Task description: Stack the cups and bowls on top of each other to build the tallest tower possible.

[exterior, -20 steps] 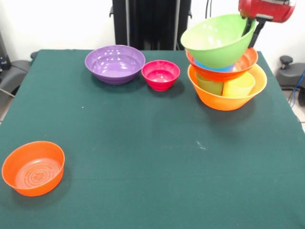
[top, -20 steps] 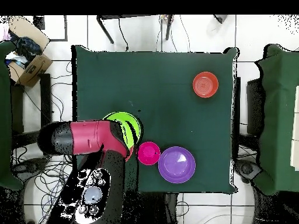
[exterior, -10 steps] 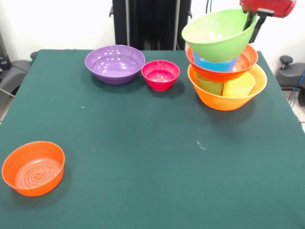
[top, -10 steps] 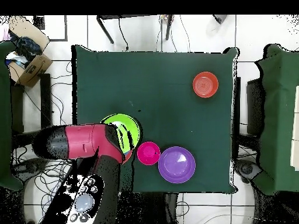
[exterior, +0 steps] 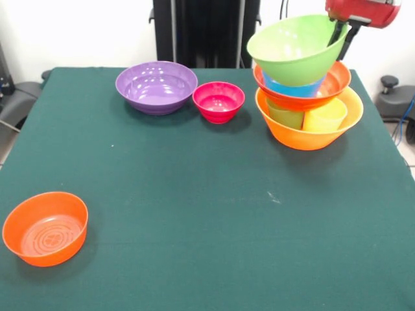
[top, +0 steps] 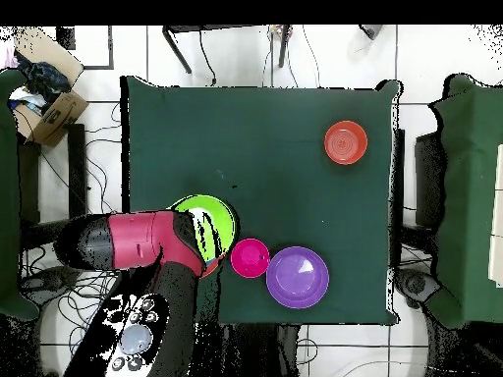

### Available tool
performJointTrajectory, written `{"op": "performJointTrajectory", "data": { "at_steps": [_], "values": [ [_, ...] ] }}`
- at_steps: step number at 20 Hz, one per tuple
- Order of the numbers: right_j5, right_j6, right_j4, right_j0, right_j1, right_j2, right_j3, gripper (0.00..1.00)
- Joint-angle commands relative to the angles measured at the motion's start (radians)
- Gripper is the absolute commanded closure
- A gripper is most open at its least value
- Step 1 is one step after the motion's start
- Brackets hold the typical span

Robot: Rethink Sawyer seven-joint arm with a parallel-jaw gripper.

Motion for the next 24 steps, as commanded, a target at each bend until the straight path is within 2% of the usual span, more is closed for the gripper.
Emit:
{"op": "performJointTrajectory", "data": {
  "at_steps": [1, 8, 15, 24],
  "values": [
    [0.103, 0.161, 0.002, 0.006, 0.013, 0.046, 0.043, 1.00],
    [0.086, 0.159, -0.005, 0.011, 0.023, 0.045, 0.065, 1.00],
    [0.114, 0.161, -0.004, 0.024, 0.005, 0.041, 0.077, 1.00],
    [0.089, 0.148, -0.004, 0.025, -0.024, 0.045, 0.124, 1.00]
  ]
}}
